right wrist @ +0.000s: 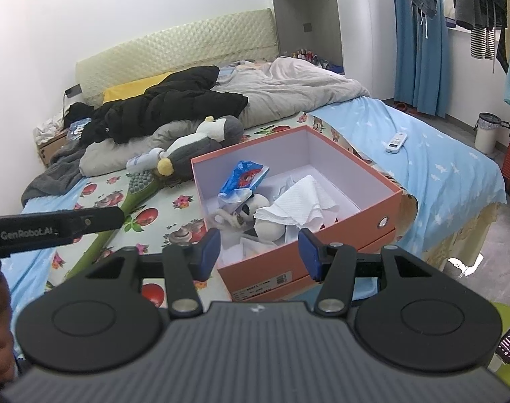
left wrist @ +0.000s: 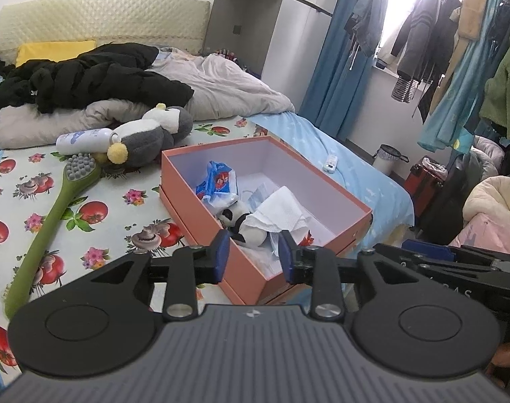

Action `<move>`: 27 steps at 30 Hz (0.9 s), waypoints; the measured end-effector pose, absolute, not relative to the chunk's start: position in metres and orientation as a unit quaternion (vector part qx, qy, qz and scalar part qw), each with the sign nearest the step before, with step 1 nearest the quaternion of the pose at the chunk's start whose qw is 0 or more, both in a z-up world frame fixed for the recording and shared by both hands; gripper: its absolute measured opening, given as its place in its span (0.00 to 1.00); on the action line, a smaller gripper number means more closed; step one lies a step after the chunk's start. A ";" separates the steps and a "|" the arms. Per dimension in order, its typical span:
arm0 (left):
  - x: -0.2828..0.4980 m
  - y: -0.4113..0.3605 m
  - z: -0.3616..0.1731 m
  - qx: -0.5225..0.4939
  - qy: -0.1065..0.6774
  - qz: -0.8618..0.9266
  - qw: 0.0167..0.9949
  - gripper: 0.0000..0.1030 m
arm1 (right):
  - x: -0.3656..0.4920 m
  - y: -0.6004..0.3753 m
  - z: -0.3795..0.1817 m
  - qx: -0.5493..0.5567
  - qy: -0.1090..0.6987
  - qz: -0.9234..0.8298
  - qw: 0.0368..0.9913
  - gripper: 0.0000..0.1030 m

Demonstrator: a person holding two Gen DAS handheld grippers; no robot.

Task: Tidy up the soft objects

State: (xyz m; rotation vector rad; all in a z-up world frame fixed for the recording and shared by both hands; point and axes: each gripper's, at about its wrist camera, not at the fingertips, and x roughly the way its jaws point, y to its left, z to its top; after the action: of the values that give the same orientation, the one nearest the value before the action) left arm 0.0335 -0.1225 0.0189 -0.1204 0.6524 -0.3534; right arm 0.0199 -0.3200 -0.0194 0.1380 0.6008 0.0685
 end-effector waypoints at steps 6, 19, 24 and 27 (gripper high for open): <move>0.035 -0.121 0.021 -0.058 0.318 -0.166 0.932 0.82 | 0.023 -0.323 -0.018 0.065 0.301 0.035 0.951 0.73; 0.041 -0.122 0.018 -0.050 0.331 -0.146 0.931 0.97 | 0.027 -0.330 -0.019 0.064 0.298 0.021 0.952 0.94; 0.045 -0.124 0.015 -0.051 0.344 -0.143 0.927 0.97 | 0.027 -0.331 -0.018 0.065 0.295 0.018 0.953 0.94; 0.045 -0.125 0.015 -0.050 0.344 -0.144 0.927 0.97 | 0.027 -0.331 -0.017 0.064 0.295 0.017 0.953 0.94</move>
State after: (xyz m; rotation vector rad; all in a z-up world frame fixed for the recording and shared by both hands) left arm 0.0450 -0.1252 0.0152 -0.1015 0.7052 -0.2943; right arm 0.0270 -0.3308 -0.0171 0.1300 0.6002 0.0349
